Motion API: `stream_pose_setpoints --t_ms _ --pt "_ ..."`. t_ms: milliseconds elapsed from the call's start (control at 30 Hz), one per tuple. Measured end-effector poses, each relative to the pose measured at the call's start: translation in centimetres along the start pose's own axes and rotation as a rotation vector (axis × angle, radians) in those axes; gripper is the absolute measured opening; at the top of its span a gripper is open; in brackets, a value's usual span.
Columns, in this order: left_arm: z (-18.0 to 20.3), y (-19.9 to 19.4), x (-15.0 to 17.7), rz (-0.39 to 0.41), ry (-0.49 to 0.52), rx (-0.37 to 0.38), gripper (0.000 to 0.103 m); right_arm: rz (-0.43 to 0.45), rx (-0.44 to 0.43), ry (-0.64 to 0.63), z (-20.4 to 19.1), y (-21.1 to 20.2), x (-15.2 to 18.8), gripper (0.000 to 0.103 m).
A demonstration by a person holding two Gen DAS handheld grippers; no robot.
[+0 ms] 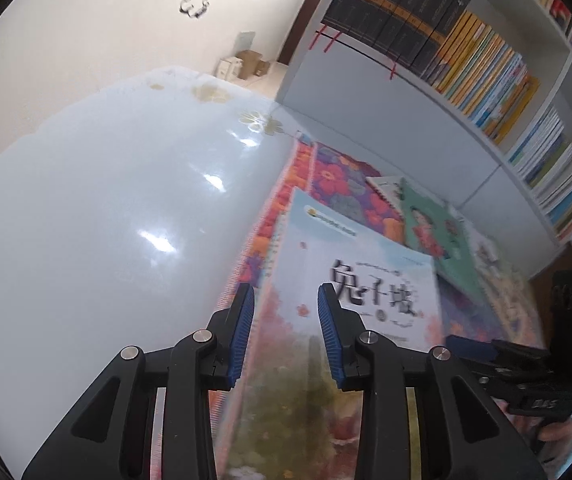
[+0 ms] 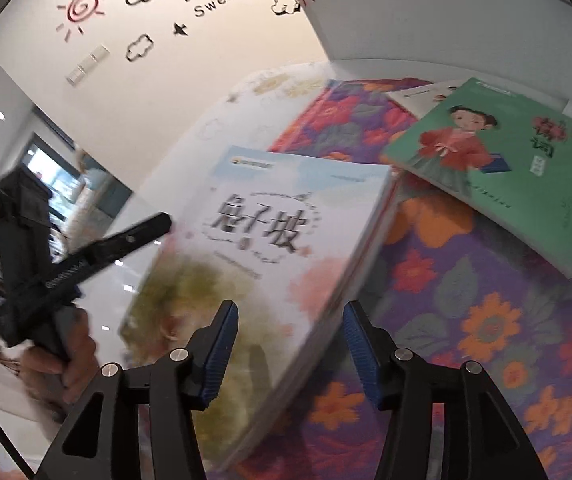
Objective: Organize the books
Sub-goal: 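Open the left gripper and move both grippers back over the pile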
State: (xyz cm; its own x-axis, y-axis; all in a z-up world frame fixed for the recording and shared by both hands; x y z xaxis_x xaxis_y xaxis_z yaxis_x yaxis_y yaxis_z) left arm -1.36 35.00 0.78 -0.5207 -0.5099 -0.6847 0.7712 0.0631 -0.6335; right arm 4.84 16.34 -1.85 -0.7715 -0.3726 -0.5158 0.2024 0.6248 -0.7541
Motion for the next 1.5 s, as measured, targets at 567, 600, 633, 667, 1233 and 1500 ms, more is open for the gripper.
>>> stream_pose_setpoints --t_ms 567,600,633,667,1233,1500 --pt "-0.5 -1.0 -0.5 0.048 0.007 -0.031 0.031 -0.012 0.016 0.181 6.3 -6.1 4.9 0.053" --pt "-0.2 -0.9 -0.5 0.047 0.009 -0.027 0.031 0.004 0.022 0.199 7.0 -7.4 5.3 0.053" --pt "0.2 -0.9 -0.4 0.046 0.009 -0.031 0.031 0.031 0.031 0.228 8.1 -9.4 5.9 0.053" --pt "0.7 -1.0 -0.4 0.040 0.011 -0.041 0.031 0.050 0.037 0.246 8.8 -10.8 6.2 0.053" --pt "23.8 -2.7 2.6 0.024 0.221 0.141 0.033 0.380 0.082 0.416 23.3 -30.9 8.4 0.053" --pt "32.6 2.3 6.7 0.020 0.255 0.102 0.033 0.398 0.079 0.440 29.5 -31.5 6.8 0.053"
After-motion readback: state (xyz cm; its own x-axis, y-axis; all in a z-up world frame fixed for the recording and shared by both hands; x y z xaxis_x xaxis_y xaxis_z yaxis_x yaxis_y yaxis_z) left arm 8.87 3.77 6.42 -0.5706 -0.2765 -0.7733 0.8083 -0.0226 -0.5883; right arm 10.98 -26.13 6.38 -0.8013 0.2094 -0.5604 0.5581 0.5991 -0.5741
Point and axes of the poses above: each gripper's, at about its wrist camera, not at the fingertips, and y roughly the way its jaws point, z to its right, x to its underside, the point moved 5 cm from there along y, roughly the way its jaws point, and after that the axes turned 7 degrees about z, right-handed, at the moved point
